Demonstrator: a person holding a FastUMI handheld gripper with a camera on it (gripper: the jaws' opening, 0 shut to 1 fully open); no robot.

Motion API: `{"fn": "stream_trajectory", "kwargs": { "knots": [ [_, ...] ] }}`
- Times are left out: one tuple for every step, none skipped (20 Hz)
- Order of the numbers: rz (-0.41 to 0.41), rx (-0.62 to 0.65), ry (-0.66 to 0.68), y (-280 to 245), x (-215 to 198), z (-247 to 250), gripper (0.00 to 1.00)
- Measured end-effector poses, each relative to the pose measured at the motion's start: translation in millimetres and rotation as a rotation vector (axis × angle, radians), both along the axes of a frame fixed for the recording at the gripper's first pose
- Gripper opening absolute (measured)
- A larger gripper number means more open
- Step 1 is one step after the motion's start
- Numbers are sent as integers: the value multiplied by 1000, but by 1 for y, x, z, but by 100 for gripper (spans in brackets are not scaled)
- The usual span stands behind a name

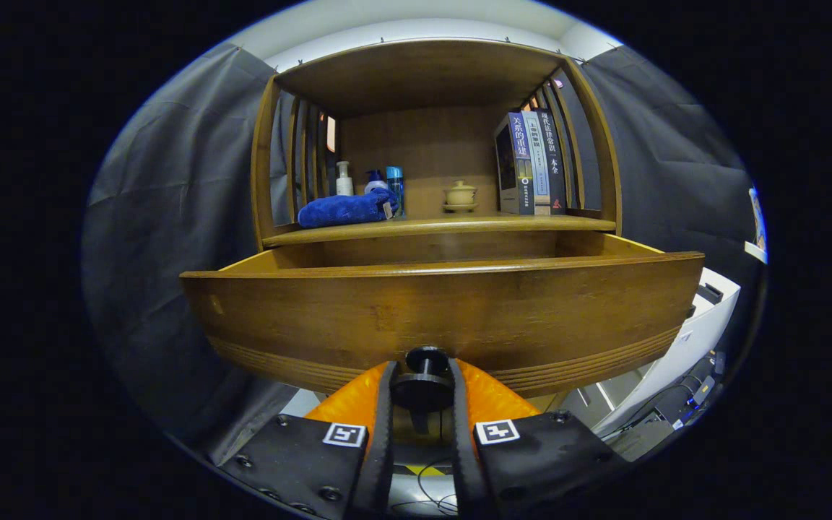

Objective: Pull open the drawer, take out the items inside it, and place them on the countertop above the cabinet.

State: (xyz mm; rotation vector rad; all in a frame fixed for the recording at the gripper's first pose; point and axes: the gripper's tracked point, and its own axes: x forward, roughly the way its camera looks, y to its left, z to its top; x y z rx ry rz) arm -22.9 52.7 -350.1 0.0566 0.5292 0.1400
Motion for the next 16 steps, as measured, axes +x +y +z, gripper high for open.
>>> {"fn": "stream_trajectory", "kwargs": {
  "knots": [
    [-2, 8, 11, 0, -3, 0, 42],
    [-6, 16, 15, 1, -5, 0, 42],
    [-5, 15, 16, 1, -7, 1, 42],
    [2, 5, 9, 0, -7, 2, 42],
    [9, -5, 1, 0, -7, 0, 42],
    [9, -8, -7, 0, -6, 1, 42],
    [6, -5, -5, 0, -6, -1, 42],
    [2, 0, -5, 0, -6, 0, 43],
    [5, 0, -6, 0, -5, 0, 46],
    [7, -4, 5, 0, -4, -2, 49],
    [13, 0, 7, 2, -8, -4, 52],
    [24, 5, 13, 6, -9, -5, 58],
    [36, 6, 14, 9, -10, -5, 65],
    [42, 5, 9, 11, -10, -3, 72],
    [38, 2, 0, 11, -10, -1, 78],
    [33, -3, -5, 9, -9, 0, 85]
  ]
}}
